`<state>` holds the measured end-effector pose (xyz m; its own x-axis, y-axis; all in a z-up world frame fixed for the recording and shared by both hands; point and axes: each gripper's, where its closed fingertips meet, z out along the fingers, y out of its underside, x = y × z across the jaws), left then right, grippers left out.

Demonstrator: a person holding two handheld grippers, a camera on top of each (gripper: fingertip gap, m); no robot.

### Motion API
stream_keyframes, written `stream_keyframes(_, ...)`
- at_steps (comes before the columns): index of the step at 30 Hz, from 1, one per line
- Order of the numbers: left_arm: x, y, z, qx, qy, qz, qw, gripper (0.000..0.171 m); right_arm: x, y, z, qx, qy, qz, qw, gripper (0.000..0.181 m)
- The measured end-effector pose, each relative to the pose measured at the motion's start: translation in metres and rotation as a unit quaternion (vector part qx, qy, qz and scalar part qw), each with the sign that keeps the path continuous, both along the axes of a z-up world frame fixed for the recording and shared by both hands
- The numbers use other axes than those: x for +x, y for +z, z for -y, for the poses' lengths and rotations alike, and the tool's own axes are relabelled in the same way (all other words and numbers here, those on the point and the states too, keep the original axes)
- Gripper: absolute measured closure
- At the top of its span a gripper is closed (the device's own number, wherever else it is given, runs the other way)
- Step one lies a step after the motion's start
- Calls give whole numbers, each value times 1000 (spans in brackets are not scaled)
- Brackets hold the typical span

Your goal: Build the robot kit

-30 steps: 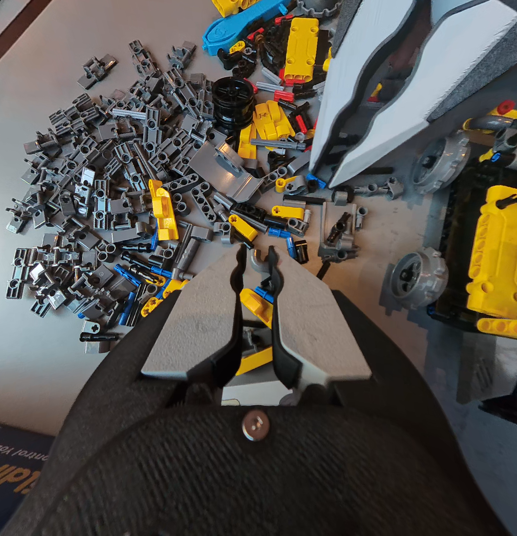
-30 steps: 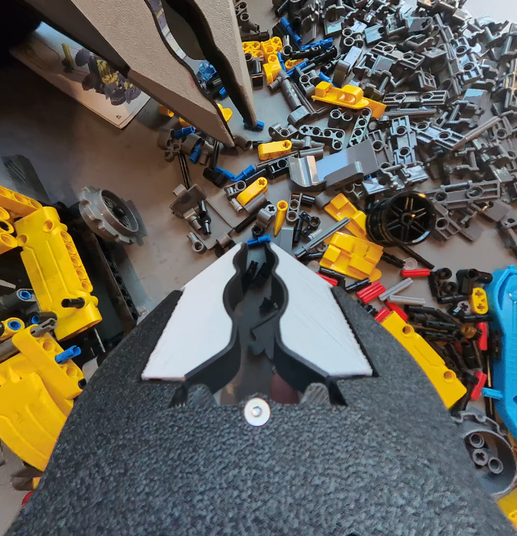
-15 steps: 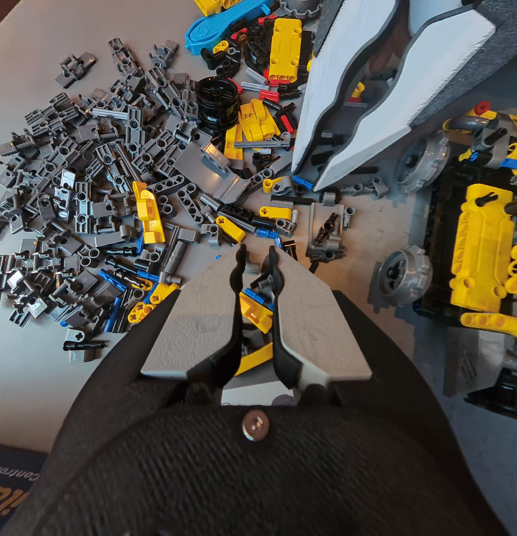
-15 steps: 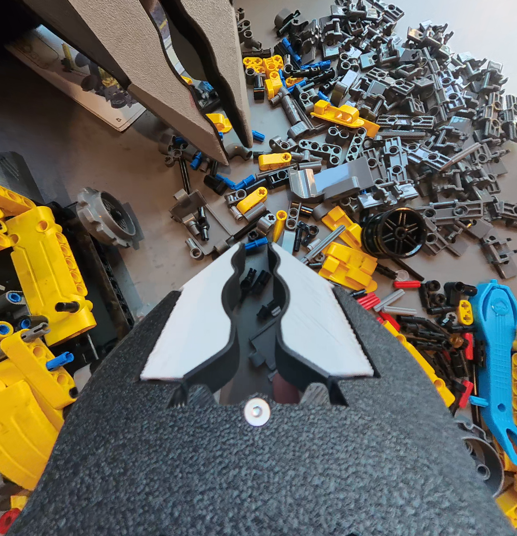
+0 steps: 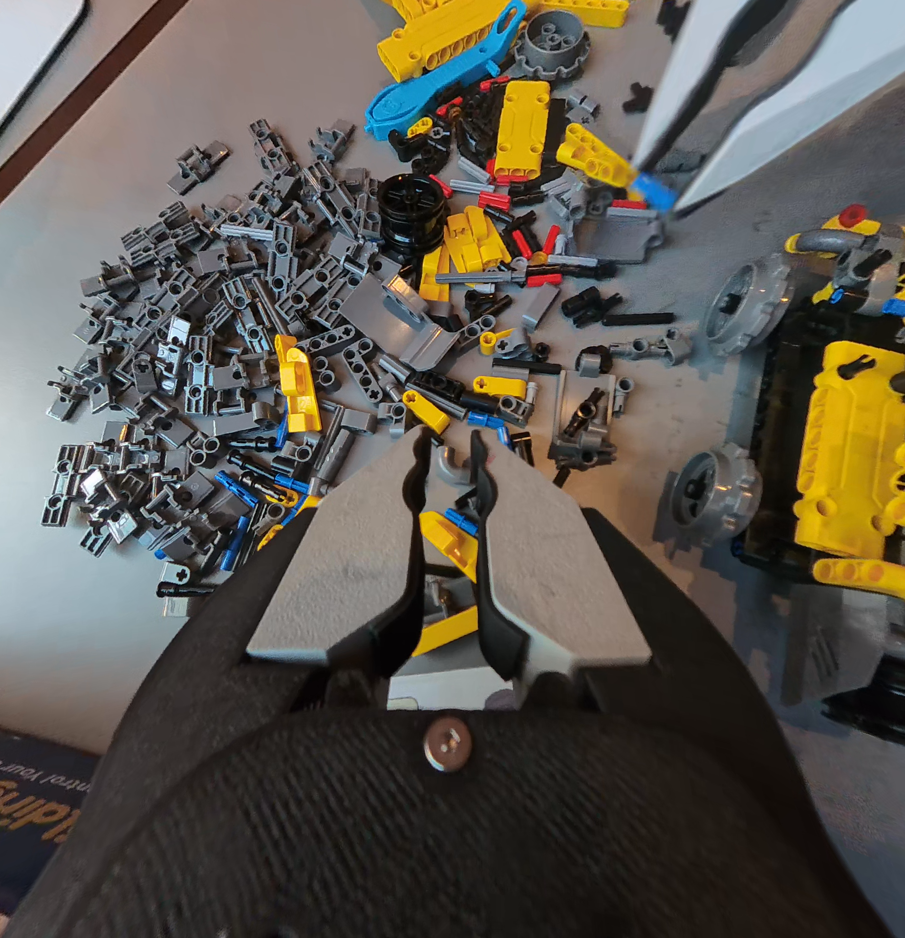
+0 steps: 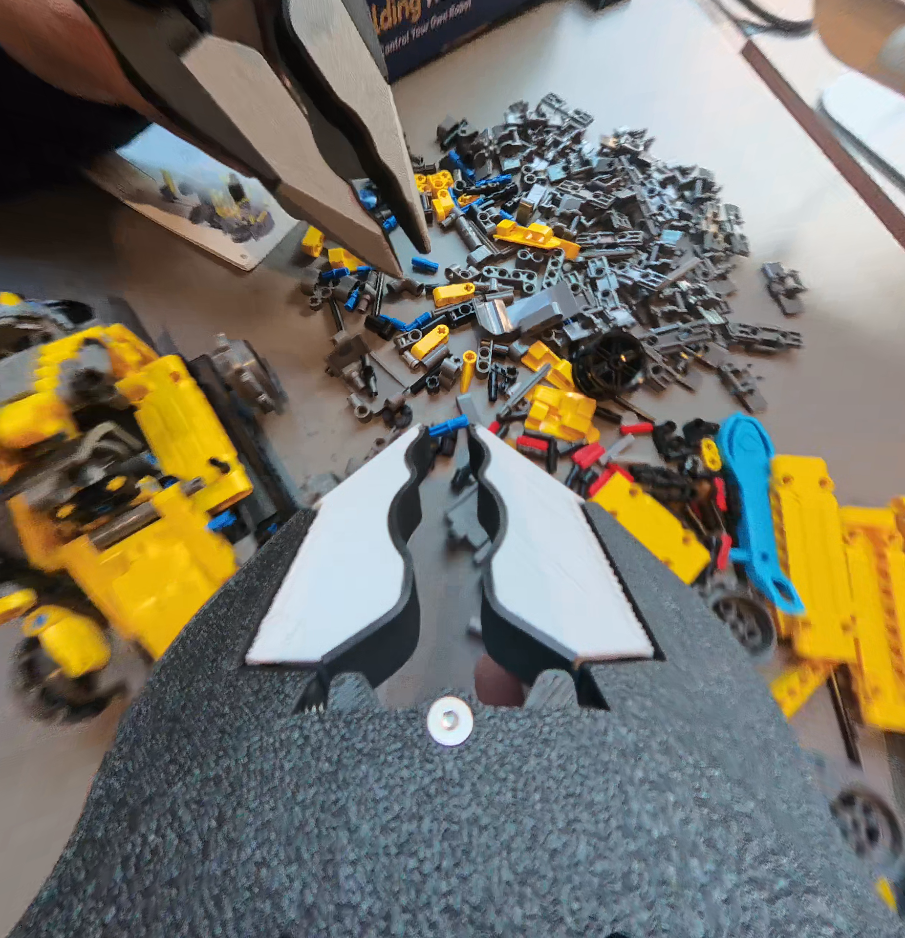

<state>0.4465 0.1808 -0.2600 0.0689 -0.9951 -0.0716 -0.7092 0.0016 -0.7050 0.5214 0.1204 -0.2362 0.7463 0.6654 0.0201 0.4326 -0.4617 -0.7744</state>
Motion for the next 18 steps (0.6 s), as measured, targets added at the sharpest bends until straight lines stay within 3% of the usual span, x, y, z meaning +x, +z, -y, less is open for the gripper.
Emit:
stream_keyframes(5,0,8,-1,2,3,16,1000,159,42,9,73,-28,-51,1,998,166)
stream_keyframes(10,1,17,2,25,0,24,999,160,71,-25,139,-74,-102,21,992,166)
stream_keyframes(18,2,21,-1,36,10,36,999,159,73,-47,161,-80,-98,52,991,160)
